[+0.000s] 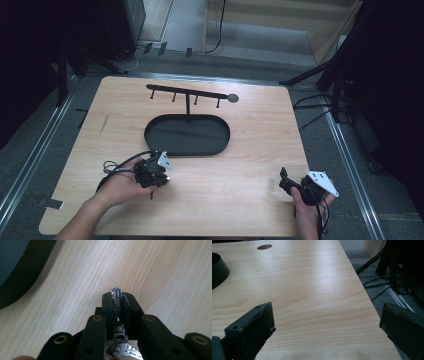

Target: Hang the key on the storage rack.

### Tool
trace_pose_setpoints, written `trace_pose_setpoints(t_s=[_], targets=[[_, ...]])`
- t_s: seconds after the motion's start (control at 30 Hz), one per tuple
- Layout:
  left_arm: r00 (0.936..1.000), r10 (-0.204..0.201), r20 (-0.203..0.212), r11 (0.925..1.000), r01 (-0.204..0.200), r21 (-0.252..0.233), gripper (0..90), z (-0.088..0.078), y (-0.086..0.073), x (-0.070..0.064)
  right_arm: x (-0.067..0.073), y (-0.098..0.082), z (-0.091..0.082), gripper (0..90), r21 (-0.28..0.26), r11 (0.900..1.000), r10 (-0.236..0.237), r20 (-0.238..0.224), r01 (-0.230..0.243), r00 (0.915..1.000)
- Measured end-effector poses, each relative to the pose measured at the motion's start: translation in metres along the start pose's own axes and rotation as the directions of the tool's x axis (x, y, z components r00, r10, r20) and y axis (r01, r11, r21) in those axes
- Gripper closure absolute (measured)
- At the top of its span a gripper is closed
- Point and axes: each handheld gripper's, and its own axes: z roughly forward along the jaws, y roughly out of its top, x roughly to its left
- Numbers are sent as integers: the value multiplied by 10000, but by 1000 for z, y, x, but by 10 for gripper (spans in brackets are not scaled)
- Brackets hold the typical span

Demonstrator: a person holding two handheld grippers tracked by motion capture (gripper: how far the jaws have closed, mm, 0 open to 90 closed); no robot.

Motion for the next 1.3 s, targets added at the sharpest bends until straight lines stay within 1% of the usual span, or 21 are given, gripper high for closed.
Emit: trace_pose_setpoints(t_s=[0.07, 0.17, 0.2, 0.27, 0.3, 0.4, 0.43, 0.47, 0.5, 0.57, 0.6, 0.7, 0.73, 0.83, 0.87, 0.9, 0.93, 1.07, 1.1, 1.13, 1.3], targets=[[9997, -182, 145, 9998, 183, -22, 827, -2, -2, 2, 0, 0, 0, 0, -1, 10000, 21, 5, -21, 10000], [9983, -547, 200, 9978, 554, -360, 831, -8, -5, 8, 0, 0, 0, 0, -1, 10000, 4, 10, -4, 10000], [9953, -901, 366, 9928, 927, -761, 870, -13, -7, 11, 0, 0, 0, 0, -1, 10000, -3, 15, 3, 10000], [9909, -1251, 505, 9833, 1306, -1264, 882, -23, -10, 18, 0, 0, 0, 0, 0, 10000, 1, 13, -1, 10000], [9884, -1465, 411, 9766, 1511, -1532, 900, -28, -11, 20, 0, 0, 0, 0, -4, 10000, 5, 12, -5, 10000], [9825, -1860, 32, 9674, 1837, -1742, 900, -41, -18, 28, 0, 0, 0, 0, -1, 10000, -5, 17, 5, 10000], [9825, -1860, 32, 9674, 1837, -1742, 900, -41, -18, 28, 0, 0, 0, 0, 3, 10000, -8, 18, 8, 10000], [9774, -2110, 95, 9593, 2089, -1898, 900, -46, -21, 31, 0, 0, 0, 0, 5, 10000, -9, 18, 9, 10000], [9774, -2110, 95, 9593, 2089, -1898, 900, -46, -21, 31, 0, 0, 0, 0, 4, 10000, -7, 17, 7, 10000], [9721, -2345, 11, 9467, 2286, -2271, 900, -54, -24, 33, 0, 0, 0, 0, 7, 10000, -6, 25, 6, 10000], [9698, -2440, -51, 9395, 2351, -2490, 900, -57, -24, 34, 0, 0, 0, 0, 5, 10000, -12, 27, 12, 10000], [9618, -2739, -24, 9092, 2581, -3267, 900, -67, -26, 37, 0, 0, 0, 0, 3, 10000, -10, 33, 10, 10000], [9618, -2739, -24, 9092, 2581, -3267, 900, -67, -26, 37, 0, 0, 0, 0, 3, 10000, -10, 33, 10, 10000], [9506, -3103, 62, 8645, 2849, -4141, 900, -77, -27, 41, 0, 0, 0, 0, -3, 10000, 11, 33, -11, 10000], [9433, -3321, -17, 8448, 2966, -4454, 900, -81, -26, 43, 0, 0, 0, 0, -6, 10000, 5, 29, -5, 10000], [9433, -3321, -17, 8448, 2966, -4454, 900, -81, -26, 43, 0, 0, 0, 0, -6, 10000, 5, 29, -5, 10000], [9363, -3500, -293, 8301, 2955, -4728, 900, -86, -25, 45, 0, 0, 0, 0, -1, 10000, 27, 31, -27, 10000], [9177, -3943, -476, 7959, 3152, -5169, 900, -94, -20, 53, 0, 0, 0, 0, 2, 10000, 47, 27, -47, 10000], [9177, -3943, -476, 7959, 3152, -5169, 900, -94, -20, 53, 0, 0, 0, 0, 2, 10000, 47, 27, -47, 10000], [9135, -4032, -549, 7889, 3166, -5267, 900, -97, -18, 55, 0, 0, 0, 0, -4, 10000, 31, 17, -31, 10000], [8862, -4554, -853, 7350, 3201, -5978, 900, -110, -10, 61, 0, 0, 0, 0, 2, 10000, 12, 9, -12, 10000]])
